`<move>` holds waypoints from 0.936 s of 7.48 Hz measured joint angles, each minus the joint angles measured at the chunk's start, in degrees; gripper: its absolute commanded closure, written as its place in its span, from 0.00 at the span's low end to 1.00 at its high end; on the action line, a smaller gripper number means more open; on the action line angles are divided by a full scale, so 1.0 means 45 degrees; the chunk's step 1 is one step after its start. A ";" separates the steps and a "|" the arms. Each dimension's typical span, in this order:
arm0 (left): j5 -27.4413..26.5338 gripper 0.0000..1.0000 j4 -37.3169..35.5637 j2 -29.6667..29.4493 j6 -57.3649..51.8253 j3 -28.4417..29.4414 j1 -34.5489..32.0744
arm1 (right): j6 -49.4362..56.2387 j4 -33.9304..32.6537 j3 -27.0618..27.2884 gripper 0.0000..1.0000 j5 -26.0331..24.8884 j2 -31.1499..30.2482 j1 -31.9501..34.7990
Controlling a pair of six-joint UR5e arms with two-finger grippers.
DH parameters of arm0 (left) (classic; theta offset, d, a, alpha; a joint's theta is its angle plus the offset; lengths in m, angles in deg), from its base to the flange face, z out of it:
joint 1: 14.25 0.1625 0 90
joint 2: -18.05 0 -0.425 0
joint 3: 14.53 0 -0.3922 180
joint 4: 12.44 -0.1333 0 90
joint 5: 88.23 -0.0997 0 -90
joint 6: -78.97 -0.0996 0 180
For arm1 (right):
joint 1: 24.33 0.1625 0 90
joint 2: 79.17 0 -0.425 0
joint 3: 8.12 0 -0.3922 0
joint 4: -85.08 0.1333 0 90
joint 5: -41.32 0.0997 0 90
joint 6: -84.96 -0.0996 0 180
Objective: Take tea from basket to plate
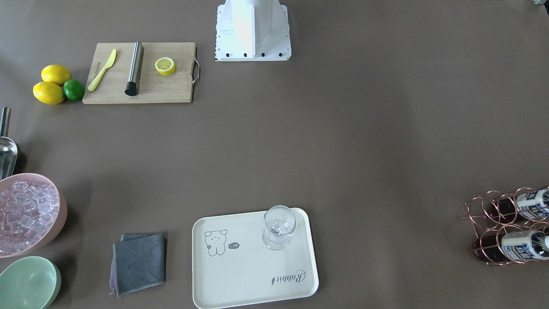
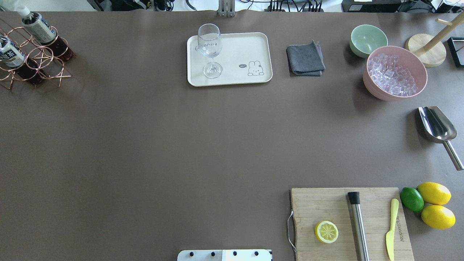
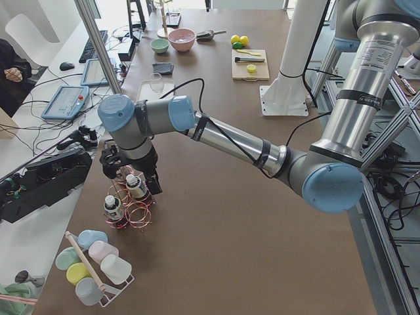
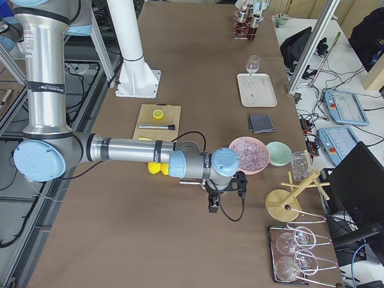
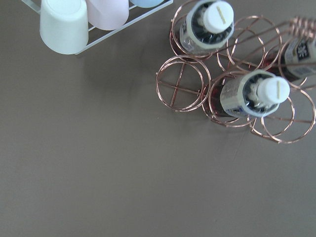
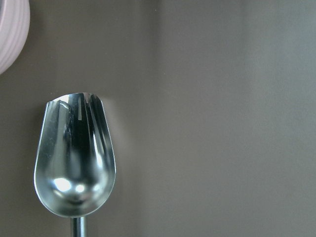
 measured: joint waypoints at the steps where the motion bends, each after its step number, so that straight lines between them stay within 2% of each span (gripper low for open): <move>1: 0.0169 0.01 -0.0143 -0.0790 0.0707 0.1100 -0.0247 | 0.0000 -0.0004 0.0073 0.00 0.0050 -0.0251 0.0013; 3: 0.0597 0.01 0.0008 -0.2145 0.4243 0.2972 -0.0583 | -0.0005 -0.0011 0.0190 0.00 0.0140 -0.0580 -0.0144; 5: 0.0534 0.01 0.0872 -0.2791 0.9770 0.3675 -0.0229 | -0.0019 -0.0006 0.0697 0.00 0.0129 -0.0737 -0.0278; 7: -0.0367 0.01 0.3346 -0.3042 1.6601 0.4486 0.0454 | -0.0040 -0.0023 0.0921 0.00 0.0118 -0.0793 -0.0201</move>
